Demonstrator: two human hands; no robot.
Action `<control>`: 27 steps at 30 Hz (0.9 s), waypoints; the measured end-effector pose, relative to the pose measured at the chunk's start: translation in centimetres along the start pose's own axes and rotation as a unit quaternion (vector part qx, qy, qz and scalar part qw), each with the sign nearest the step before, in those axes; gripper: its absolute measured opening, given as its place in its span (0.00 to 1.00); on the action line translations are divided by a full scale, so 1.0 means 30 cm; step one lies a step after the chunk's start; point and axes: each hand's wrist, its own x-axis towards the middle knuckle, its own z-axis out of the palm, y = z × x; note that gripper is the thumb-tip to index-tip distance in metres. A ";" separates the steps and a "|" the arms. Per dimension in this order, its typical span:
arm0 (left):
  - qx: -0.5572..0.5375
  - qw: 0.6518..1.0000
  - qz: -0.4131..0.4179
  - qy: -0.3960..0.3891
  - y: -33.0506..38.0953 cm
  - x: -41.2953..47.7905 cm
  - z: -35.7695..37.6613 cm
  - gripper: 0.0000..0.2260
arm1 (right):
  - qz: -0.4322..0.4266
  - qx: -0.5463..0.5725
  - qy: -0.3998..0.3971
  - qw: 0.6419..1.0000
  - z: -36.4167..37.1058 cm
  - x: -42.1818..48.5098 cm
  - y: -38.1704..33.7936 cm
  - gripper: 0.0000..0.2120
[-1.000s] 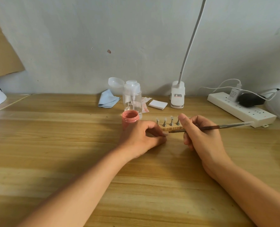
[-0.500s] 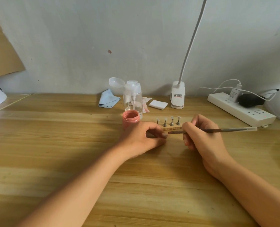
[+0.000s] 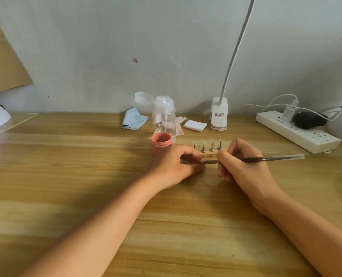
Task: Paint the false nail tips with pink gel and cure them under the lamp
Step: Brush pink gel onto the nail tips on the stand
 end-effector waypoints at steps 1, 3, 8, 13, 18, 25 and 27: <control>0.000 1.000 0.002 0.001 0.001 0.000 0.000 0.09 | -0.001 -0.004 0.002 1.000 0.000 0.001 0.001 0.09; 0.004 1.000 0.003 0.003 0.004 -0.002 0.001 0.09 | -0.001 -0.012 0.009 1.000 0.002 0.002 0.004 0.10; 0.010 1.000 0.000 0.008 0.000 -0.003 0.003 0.08 | 0.004 -0.033 0.031 0.999 -0.001 0.007 0.010 0.08; 0.002 1.000 0.006 0.005 -0.003 -0.004 0.003 0.08 | 0.009 -0.045 0.053 0.998 -0.007 0.007 0.014 0.08; 0.012 1.000 0.017 0.008 0.004 -0.008 0.006 0.06 | 0.015 0.022 0.076 0.997 -0.015 0.005 0.006 0.06; 0.067 0.996 0.033 0.042 0.011 -0.018 0.006 0.07 | -0.003 0.023 0.018 1.000 -0.004 -0.004 0.000 0.09; 0.065 0.997 0.030 0.041 0.011 -0.018 0.008 0.05 | -0.004 0.019 0.012 1.000 -0.005 -0.003 0.004 0.10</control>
